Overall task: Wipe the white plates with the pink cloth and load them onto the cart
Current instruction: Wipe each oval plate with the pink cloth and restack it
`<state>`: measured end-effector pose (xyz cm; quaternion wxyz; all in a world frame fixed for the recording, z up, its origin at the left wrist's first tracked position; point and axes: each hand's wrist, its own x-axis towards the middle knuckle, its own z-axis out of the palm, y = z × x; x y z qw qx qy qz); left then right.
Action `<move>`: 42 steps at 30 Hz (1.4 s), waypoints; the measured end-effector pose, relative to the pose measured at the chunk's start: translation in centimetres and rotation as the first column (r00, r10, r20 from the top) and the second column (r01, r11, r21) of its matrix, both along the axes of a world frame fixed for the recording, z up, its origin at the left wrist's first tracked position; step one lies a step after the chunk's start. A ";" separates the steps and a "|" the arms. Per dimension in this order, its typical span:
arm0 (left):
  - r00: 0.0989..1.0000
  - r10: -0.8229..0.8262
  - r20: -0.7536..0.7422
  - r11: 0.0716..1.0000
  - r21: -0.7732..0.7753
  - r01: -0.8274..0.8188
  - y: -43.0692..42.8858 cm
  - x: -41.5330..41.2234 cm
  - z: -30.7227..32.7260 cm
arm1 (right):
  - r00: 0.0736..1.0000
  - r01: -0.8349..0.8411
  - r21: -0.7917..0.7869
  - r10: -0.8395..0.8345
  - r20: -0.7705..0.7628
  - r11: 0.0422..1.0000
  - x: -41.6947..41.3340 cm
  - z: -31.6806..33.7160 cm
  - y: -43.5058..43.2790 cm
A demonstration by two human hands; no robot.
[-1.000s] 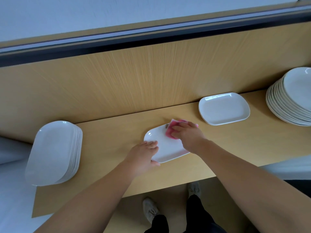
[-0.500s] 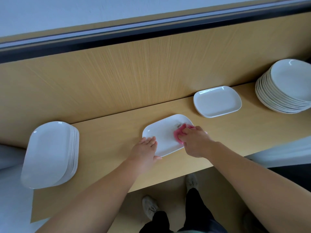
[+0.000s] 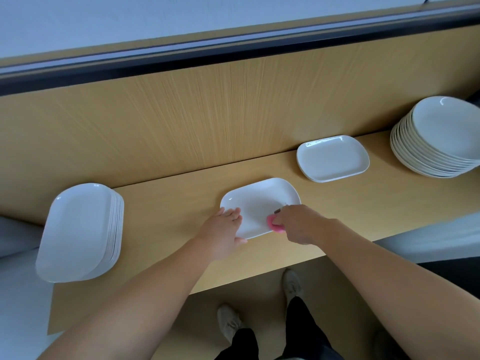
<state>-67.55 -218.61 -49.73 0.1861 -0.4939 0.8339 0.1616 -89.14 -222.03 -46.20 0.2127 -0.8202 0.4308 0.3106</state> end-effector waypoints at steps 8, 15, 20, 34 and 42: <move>0.996 -0.042 0.075 0.998 -0.052 0.046 0.8 -0.5 0.1 | 0.833 0.369 -0.047 -0.308 0.460 0.928 -3.4 0.8 -0.4; 0.994 0.068 -0.087 0.994 -0.079 -0.075 1.4 -2.0 1.2 | 0.724 0.384 -0.130 -0.211 0.657 0.914 -4.2 3.1 -1.0; 0.955 0.227 -0.192 0.954 -0.153 -0.258 0.8 -2.1 4.0 | 0.665 0.398 -0.228 -0.108 0.739 0.889 -3.8 4.6 -2.2; 0.704 0.500 -0.505 0.818 0.007 -0.576 0.3 -0.6 9.1 | 0.480 0.424 -0.333 0.102 0.871 0.842 -1.7 8.8 -2.8; 0.590 0.562 -0.579 0.764 0.091 -0.638 0.5 0.7 8.3 | 0.500 0.403 -0.305 0.072 0.863 0.863 -0.9 7.2 -2.4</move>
